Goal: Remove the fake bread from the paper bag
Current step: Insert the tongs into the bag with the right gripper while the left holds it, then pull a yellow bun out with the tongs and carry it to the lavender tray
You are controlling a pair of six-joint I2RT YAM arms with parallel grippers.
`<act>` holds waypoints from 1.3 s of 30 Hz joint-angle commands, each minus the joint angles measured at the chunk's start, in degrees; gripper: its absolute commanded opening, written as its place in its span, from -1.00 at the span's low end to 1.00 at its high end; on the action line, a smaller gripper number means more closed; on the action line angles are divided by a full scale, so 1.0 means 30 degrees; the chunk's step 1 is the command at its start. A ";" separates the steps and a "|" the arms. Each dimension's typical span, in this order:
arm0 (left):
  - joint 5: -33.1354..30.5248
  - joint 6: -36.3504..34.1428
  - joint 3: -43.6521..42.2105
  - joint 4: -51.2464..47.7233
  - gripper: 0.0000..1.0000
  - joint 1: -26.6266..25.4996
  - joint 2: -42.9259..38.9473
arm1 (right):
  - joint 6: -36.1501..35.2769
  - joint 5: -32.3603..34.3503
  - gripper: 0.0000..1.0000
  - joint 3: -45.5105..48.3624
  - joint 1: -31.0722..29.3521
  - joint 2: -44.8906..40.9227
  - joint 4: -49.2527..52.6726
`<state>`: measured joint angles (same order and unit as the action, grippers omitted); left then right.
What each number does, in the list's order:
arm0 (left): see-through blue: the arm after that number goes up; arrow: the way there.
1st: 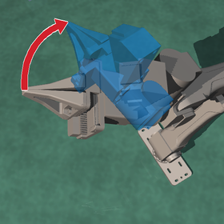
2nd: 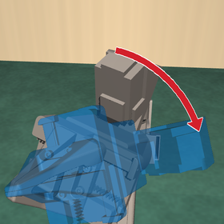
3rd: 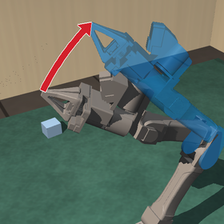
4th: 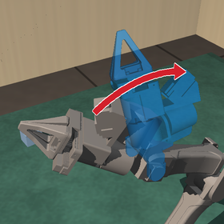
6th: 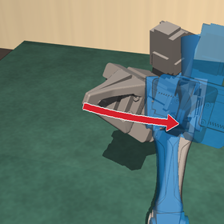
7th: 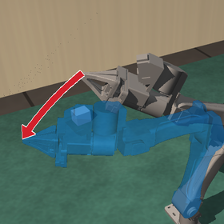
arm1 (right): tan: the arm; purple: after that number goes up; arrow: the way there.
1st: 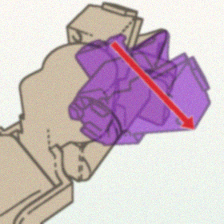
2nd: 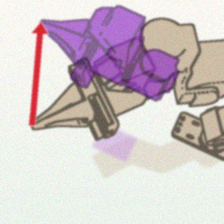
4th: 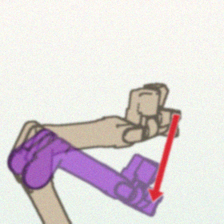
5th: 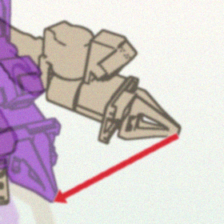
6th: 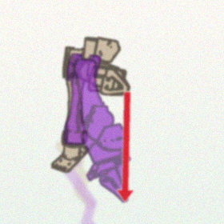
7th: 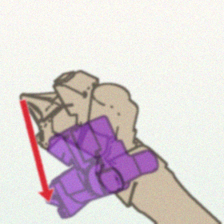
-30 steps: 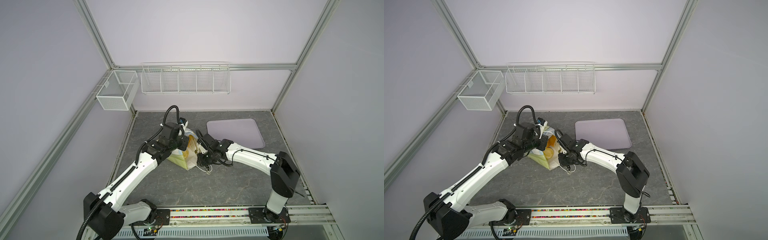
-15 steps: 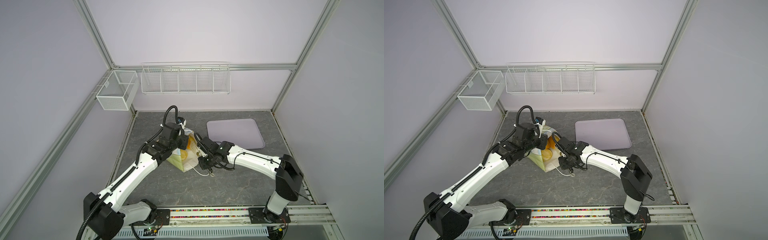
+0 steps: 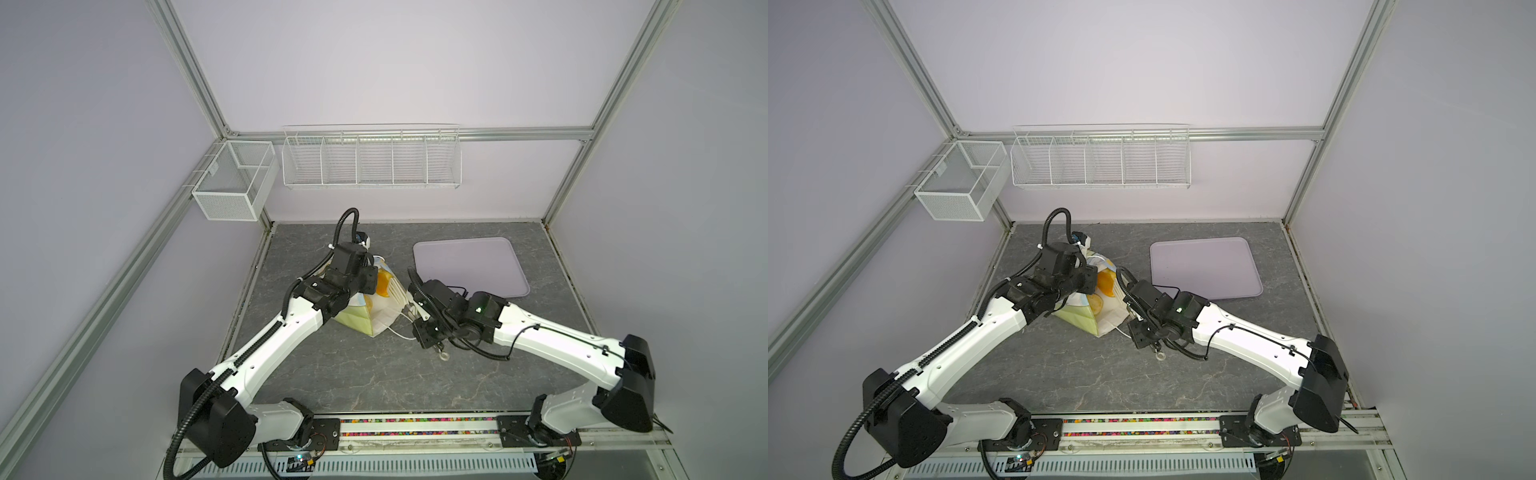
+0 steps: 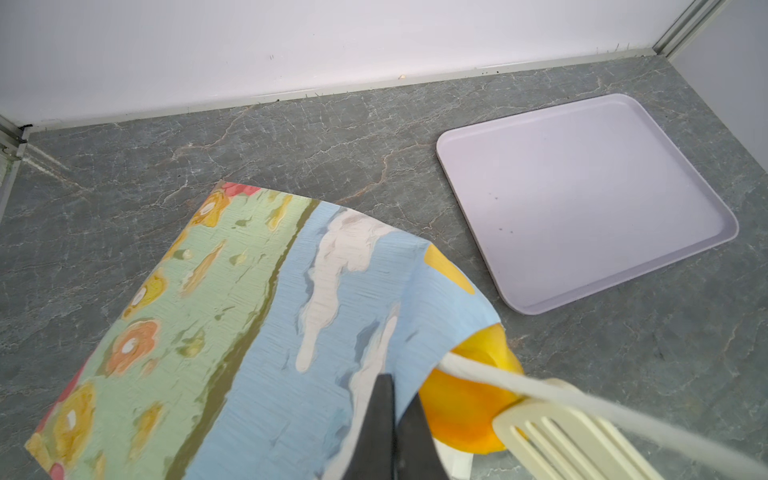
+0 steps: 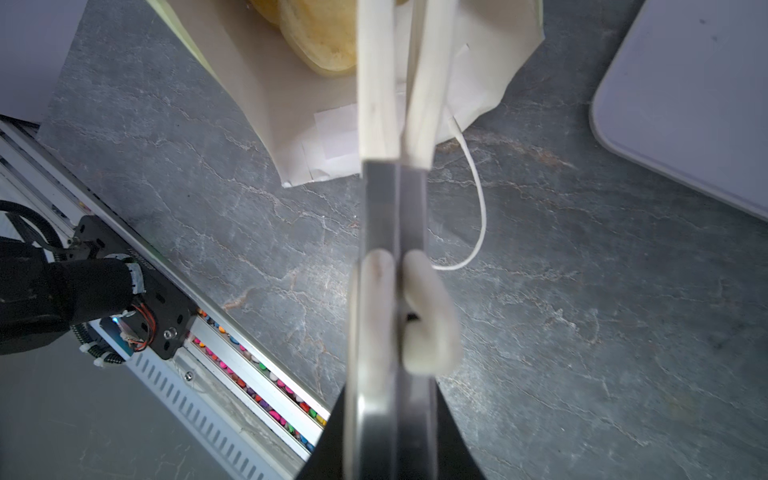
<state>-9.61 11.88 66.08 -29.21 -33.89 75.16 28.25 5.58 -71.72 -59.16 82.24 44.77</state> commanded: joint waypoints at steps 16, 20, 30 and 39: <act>0.0446 0.1317 0.2728 -0.1645 -1.00 0.1172 0.2220 | -0.3370 0.2603 -0.85 0.0631 0.3685 -0.2698 0.1892; 0.0669 0.1314 0.2815 -0.1543 -1.00 0.1335 0.2385 | -0.4929 0.2302 -0.85 0.0719 0.6186 -0.2365 0.1770; 0.1034 0.1117 0.3185 -0.1935 -1.00 0.1449 0.2446 | -0.9457 0.7240 -0.86 -0.1308 0.9328 0.3285 -0.0874; 0.0981 0.0731 0.3269 -0.2327 -1.00 0.1745 0.2155 | -1.2275 1.0337 -0.86 -0.3711 0.9935 0.8119 -0.2751</act>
<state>-6.81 14.31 74.06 -34.48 -29.34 82.00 -3.92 30.65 -79.99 -29.67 105.03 41.06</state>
